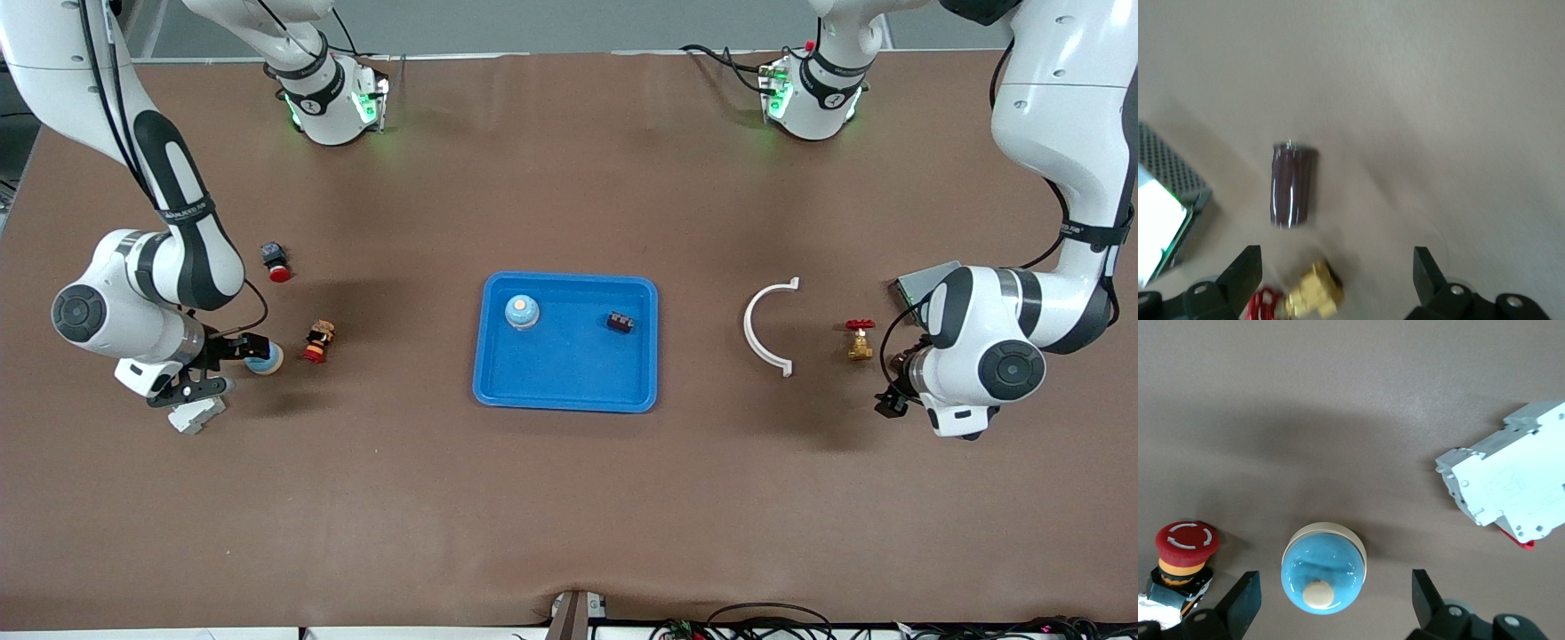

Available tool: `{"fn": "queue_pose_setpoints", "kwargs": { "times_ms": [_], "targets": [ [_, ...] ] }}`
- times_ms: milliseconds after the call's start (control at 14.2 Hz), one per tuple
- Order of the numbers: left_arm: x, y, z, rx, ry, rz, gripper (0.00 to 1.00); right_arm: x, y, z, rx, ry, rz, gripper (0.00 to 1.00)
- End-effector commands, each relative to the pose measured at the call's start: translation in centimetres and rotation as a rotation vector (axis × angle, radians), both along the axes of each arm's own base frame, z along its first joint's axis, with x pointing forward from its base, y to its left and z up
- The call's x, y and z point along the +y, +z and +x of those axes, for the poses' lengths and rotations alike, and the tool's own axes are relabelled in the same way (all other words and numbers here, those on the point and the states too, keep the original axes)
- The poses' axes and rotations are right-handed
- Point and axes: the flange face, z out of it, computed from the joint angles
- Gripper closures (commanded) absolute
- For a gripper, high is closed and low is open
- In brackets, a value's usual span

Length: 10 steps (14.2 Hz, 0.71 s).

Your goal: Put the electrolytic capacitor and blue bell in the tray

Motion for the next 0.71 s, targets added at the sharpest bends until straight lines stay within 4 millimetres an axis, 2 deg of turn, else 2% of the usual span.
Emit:
{"fn": "queue_pose_setpoints", "kwargs": {
  "times_ms": [0,353,424,565,636],
  "targets": [
    [2.4,-0.8,-1.9,-0.039,-0.018,0.01,0.0,-0.1,-0.7,0.0,0.003,0.006,-0.003,0.0],
    [3.1,-4.0,-4.1,-0.065,-0.074,0.014,0.01,-0.2,-1.5,-0.2,0.012,0.005,-0.002,0.0],
    [3.3,-3.9,-4.1,-0.068,-0.071,0.014,0.23,-0.1,-1.7,-0.2,0.017,0.006,-0.002,0.0],
    [3.0,-3.8,-4.1,-0.07,-0.076,0.015,0.8,-0.2,-1.9,-0.3,0.02,0.005,-0.002,0.0],
    [2.8,-3.7,-4.0,-0.071,-0.08,0.014,1.0,-0.2,-2.3,-0.4,0.026,0.005,-0.001,0.0]
  ]
}}
